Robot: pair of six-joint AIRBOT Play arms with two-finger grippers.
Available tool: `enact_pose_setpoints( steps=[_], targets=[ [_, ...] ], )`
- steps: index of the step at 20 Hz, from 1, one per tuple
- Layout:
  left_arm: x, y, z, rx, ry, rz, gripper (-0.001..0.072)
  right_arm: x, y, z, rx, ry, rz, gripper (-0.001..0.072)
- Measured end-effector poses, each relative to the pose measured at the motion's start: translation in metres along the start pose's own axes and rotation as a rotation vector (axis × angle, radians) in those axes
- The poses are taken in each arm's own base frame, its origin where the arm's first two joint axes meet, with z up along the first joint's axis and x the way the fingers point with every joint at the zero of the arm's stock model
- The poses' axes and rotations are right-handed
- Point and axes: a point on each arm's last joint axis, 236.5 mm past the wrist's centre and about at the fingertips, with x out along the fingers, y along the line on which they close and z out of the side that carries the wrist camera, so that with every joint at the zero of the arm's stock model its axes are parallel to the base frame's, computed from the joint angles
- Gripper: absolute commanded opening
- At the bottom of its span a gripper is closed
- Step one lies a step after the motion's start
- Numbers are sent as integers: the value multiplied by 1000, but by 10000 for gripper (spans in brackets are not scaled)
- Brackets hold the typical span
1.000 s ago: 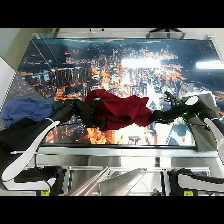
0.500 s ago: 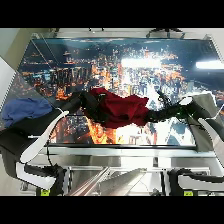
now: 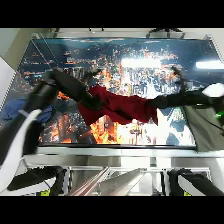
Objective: Fold the shirts.
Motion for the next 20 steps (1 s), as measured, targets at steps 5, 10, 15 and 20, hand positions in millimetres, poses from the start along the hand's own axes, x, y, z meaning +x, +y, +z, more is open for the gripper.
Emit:
enact_pose_setpoints(
  steps=[5, 10, 15, 20],
  targets=[
    [-129, -32, 19, 98, -303, 55, 21, -127, 65, 59, -151, -372, -123, 24],
    [-212, -61, 21, 188, -500, 120, 21, -174, 113, 60, -230, -520, -148, 25],
    [-218, -23, 32, 140, -477, 205, 21, -168, 93, 71, -167, -520, -149, 24],
    [-159, 91, 69, -36, -394, 246, 21, -91, -4, 94, 28, -389, -129, 25]
  ],
)
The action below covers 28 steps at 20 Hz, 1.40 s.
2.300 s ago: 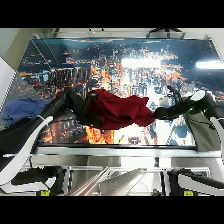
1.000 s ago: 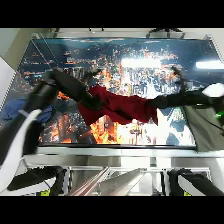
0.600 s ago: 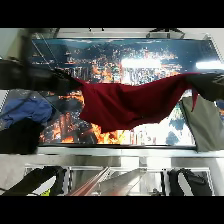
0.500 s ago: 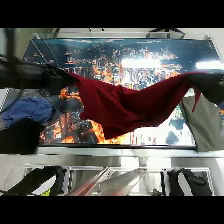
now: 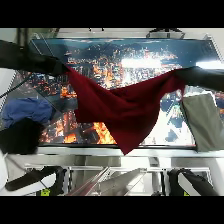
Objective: Fold the shirts.
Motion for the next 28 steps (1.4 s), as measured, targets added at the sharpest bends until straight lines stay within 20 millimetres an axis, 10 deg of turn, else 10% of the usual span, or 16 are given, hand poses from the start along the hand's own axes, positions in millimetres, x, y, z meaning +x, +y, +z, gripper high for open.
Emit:
enact_pose_setpoints(
  steps=[6, 7, 8, 12, 20, 28],
  targets=[
    [144, 86, -13, -160, 105, -74, 56, 139, -122, -85, 296, 263, -26, 25],
    [161, 94, -12, -174, 109, -85, 529, 155, -134, -102, 343, 296, -17, 25],
    [176, 101, -12, -188, 114, -96, 693, 166, -142, -115, 377, 319, -6, 25],
    [197, 104, -14, -246, 177, -146, 690, 186, -156, -140, 430, 360, 24, 24],
    [186, 14, -73, -253, 479, -279, 689, 143, -188, -108, 438, 293, 27, 24],
    [204, -137, -206, -89, 780, -359, 689, 81, -219, -99, 485, 278, 15, 24]
  ],
)
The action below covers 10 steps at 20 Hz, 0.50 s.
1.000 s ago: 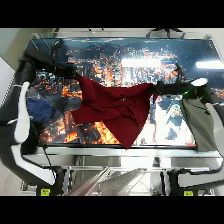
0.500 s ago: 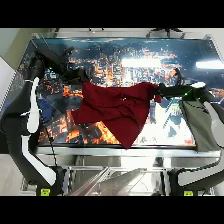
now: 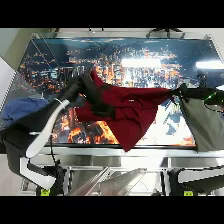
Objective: Fold the shirts.
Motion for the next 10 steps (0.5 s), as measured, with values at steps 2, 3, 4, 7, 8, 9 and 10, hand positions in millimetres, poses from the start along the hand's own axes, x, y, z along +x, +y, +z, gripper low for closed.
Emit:
enact_pose_setpoints(
  steps=[2, 3, 4, 7, 8, 9, 10],
  targets=[
    [35, -20, -17, 44, 54, 12, 688, -4, -1, -1, 5, 2, 4, 24],
    [48, -27, -24, 58, 71, 20, 688, -6, -1, -2, 5, 5, 4, 24],
    [60, -32, -31, 72, 88, 27, 689, -7, -1, -2, 6, 8, 6, 24],
    [83, -38, -42, 88, 106, 44, 689, -8, -1, -4, 8, 15, 12, 25],
    [88, -38, -45, 88, 109, 48, 688, -8, -1, -4, 9, 15, 12, 25],
    [92, -39, -46, 83, 109, 47, 688, -9, -1, -5, 9, 18, 14, 24],
    [95, -39, -47, 78, 107, 42, 688, -9, 0, -5, 9, 20, 15, 24]
  ],
)
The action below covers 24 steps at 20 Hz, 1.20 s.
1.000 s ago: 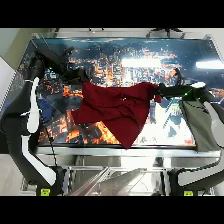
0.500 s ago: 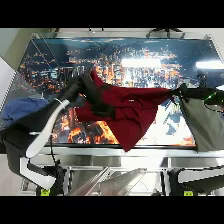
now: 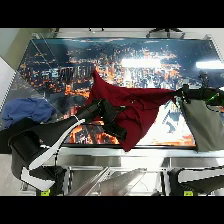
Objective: Fold the shirts.
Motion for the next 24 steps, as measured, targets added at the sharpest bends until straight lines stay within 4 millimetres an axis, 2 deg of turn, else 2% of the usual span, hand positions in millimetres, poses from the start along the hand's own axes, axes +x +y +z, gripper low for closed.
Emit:
enact_pose_setpoints(
  steps=[3, 4, 5, 7, 9, 10, 11, 15, 18, 21, 24],
  targets=[
    [10, -1, -4, -25, 4, -17, 686, 0, 1, -1, 0, 3, 3, 24],
    [11, -1, -4, -32, -3, -21, 642, 0, 1, -1, 0, 4, 3, 24],
    [12, -1, 0, -46, -22, -24, 564, 0, 1, -1, 1, 5, 4, 24],
    [10, 1, 20, -59, -101, -13, 459, 0, 1, -1, 0, 6, 5, 24],
    [4, 2, 42, -74, -191, -5, 458, 0, 2, -3, 0, 14, 10, 24],
    [1, 1, 52, -77, -230, -5, 278, 0, 3, -4, -1, 18, 13, 24],
    [-2, 0, 60, -85, -265, -9, 24, 0, 4, -5, -1, 22, 16, 25],
    [-12, -1, 83, -105, -365, -21, 21, -1, 5, -7, -3, 30, 21, 24],
    [-19, 7, 91, -109, -397, -16, 20, -5, 7, -9, -10, 33, 15, 23],
    [-31, 36, 87, -134, -384, 21, 20, -17, -5, -25, 41, 54, -41, 23],
    [-56, 75, 83, -197, -389, 42, 20, -28, -14, -64, 139, 68, -92, 24]
  ],
)
